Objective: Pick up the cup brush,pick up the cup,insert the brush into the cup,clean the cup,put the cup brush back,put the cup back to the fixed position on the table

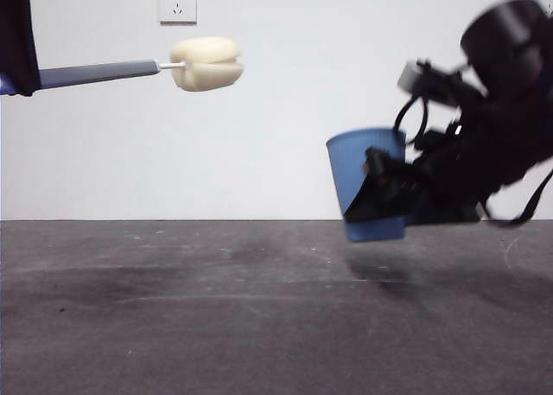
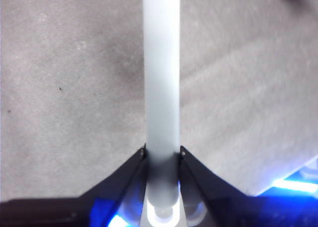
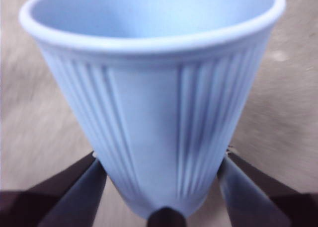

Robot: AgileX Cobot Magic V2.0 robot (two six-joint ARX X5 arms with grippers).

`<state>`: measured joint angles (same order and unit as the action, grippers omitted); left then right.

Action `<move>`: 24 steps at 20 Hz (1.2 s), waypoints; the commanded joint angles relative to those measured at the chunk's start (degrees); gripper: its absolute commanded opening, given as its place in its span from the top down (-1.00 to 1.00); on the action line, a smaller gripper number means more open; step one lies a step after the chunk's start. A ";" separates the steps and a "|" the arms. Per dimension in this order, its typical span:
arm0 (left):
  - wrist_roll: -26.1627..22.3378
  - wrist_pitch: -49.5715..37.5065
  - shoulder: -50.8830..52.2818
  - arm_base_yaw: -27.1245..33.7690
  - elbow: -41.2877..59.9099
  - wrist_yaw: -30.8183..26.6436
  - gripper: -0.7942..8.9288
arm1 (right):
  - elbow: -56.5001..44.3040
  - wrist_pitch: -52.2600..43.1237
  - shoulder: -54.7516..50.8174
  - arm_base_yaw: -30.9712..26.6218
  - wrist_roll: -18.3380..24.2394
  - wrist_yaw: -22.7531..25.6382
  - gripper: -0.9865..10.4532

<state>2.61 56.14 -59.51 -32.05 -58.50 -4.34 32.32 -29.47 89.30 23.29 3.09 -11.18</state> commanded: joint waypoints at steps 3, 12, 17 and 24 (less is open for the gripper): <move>-10.80 2.23 0.07 -0.11 0.35 0.11 0.85 | 3.69 27.15 -12.24 1.40 11.80 7.32 0.86; -22.62 3.61 -0.50 -3.10 0.35 1.38 0.85 | 16.76 62.38 -16.33 6.51 32.92 25.24 0.86; -22.80 4.31 -3.52 -7.17 0.35 1.46 0.85 | 22.32 64.06 -16.33 9.70 40.83 31.12 0.86; -22.80 2.80 -6.05 -9.07 0.35 1.40 0.85 | 22.67 66.93 -16.00 14.08 53.42 40.39 0.86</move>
<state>-19.53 59.31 -65.19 -40.88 -58.50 -3.03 54.98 37.65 72.93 37.21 54.50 28.99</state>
